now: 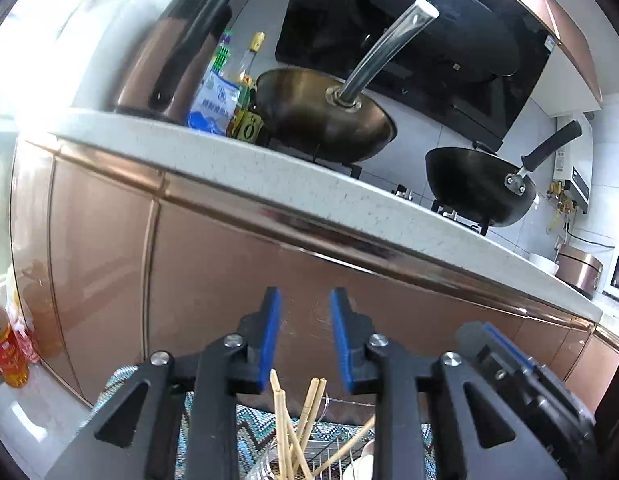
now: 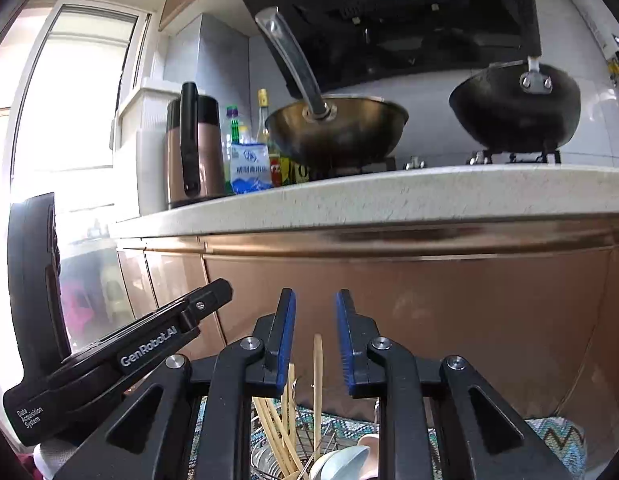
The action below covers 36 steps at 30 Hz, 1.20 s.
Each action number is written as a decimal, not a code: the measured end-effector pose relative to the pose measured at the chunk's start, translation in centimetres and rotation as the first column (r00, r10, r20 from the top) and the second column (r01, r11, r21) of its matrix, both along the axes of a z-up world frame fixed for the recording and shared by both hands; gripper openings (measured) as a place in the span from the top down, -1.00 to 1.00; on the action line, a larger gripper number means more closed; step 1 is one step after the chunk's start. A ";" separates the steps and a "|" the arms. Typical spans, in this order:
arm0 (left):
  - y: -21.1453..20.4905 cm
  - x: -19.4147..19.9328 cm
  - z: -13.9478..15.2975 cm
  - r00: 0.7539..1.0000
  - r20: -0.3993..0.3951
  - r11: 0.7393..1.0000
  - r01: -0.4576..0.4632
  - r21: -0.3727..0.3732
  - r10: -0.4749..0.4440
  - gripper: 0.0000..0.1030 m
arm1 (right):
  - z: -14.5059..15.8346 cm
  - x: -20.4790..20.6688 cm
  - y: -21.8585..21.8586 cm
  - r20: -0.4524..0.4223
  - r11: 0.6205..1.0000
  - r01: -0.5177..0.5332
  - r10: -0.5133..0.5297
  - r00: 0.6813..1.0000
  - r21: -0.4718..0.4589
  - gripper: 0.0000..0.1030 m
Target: Organize utensils
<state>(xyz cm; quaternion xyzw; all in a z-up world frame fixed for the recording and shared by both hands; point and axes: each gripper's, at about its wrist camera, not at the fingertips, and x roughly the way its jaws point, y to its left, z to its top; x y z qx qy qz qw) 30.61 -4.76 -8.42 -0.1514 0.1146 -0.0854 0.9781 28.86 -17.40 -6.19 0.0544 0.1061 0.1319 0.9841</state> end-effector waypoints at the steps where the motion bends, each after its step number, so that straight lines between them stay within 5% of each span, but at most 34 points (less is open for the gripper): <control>1: 0.1 -0.4 0.3 1.000 0.001 1.000 -0.001 0.007 0.001 0.52 | 0.6 -0.6 -0.2 0.005 1.000 0.012 -0.012 1.000 -0.001 0.60; 12: 2.5 -7.0 4.4 0.999 -0.013 0.994 -0.038 0.098 0.040 0.16 | 4.8 -7.6 -1.6 0.012 0.990 0.140 -0.140 0.990 -0.025 0.41; 26: 3.1 -16.3 6.2 0.996 -0.029 0.969 -0.074 0.236 0.083 -0.18 | 7.3 -19.1 -4.4 0.014 0.933 0.351 -0.351 0.936 -0.083 -0.61; 36: 4.5 -20.2 5.9 0.992 -0.050 0.960 -0.098 0.263 0.115 -0.25 | 7.9 -24.7 -6.0 0.032 0.872 0.473 -0.473 0.880 -0.122 -0.99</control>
